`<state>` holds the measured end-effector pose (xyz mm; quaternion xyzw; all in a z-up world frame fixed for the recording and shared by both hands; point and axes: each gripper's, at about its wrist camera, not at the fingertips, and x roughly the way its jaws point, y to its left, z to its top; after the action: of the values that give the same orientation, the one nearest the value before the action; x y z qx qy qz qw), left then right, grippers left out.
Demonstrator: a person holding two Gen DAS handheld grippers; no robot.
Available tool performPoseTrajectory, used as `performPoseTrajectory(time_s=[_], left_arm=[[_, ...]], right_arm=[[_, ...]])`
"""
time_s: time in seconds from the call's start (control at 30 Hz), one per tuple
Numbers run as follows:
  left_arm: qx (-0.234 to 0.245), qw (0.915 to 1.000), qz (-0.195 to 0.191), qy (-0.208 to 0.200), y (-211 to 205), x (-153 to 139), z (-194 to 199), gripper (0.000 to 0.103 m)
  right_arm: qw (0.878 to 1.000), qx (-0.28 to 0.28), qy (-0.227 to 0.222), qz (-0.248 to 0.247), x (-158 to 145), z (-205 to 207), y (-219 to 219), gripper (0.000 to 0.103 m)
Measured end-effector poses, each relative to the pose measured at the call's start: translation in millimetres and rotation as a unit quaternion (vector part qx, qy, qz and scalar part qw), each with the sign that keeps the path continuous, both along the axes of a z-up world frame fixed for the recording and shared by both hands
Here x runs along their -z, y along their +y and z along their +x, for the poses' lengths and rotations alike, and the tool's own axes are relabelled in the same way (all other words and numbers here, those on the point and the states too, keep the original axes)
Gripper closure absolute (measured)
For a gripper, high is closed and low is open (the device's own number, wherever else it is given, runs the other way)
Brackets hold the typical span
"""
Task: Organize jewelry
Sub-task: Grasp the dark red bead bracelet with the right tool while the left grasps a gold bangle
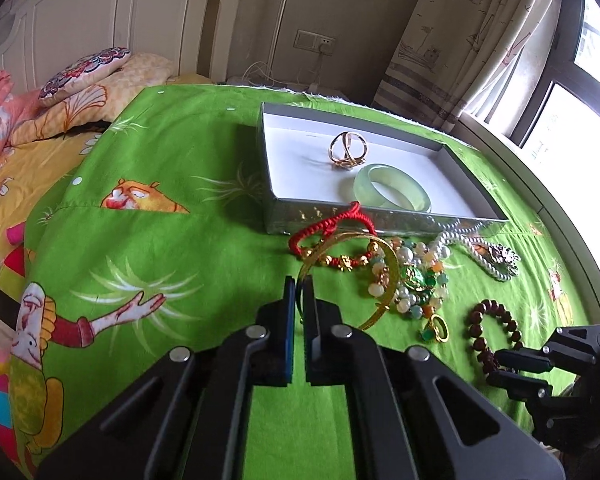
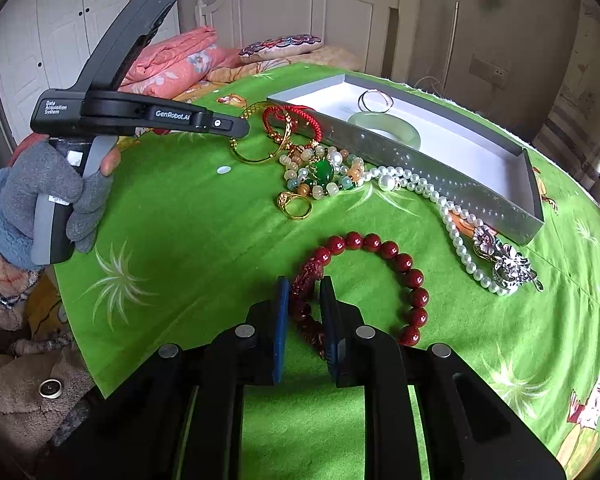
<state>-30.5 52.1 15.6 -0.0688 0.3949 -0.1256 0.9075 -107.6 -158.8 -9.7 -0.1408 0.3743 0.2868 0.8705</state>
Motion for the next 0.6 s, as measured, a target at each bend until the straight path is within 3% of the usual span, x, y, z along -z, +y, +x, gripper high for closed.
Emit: performPoseTrajectory(time_s=[0.1, 0.3, 0.6], left_arm=[[0.002, 0.9999, 0.004, -0.016, -1, -5, -19, 0.1], [0.008, 0.9987, 0.021, -0.047, -7, -15, -47, 0.1], [0.02, 0.9986, 0.016, -0.046, -12, -14, -59, 0.1]], right_arm=[[1.0, -0.003, -0.006, 0.022, -5, -3, -6, 0.094], [0.996, -0.006, -0.003, 0.094, -17, -7, -21, 0.094], [0.997, -0.003, 0.015, 0.071, -13, -5, -10, 0.088]])
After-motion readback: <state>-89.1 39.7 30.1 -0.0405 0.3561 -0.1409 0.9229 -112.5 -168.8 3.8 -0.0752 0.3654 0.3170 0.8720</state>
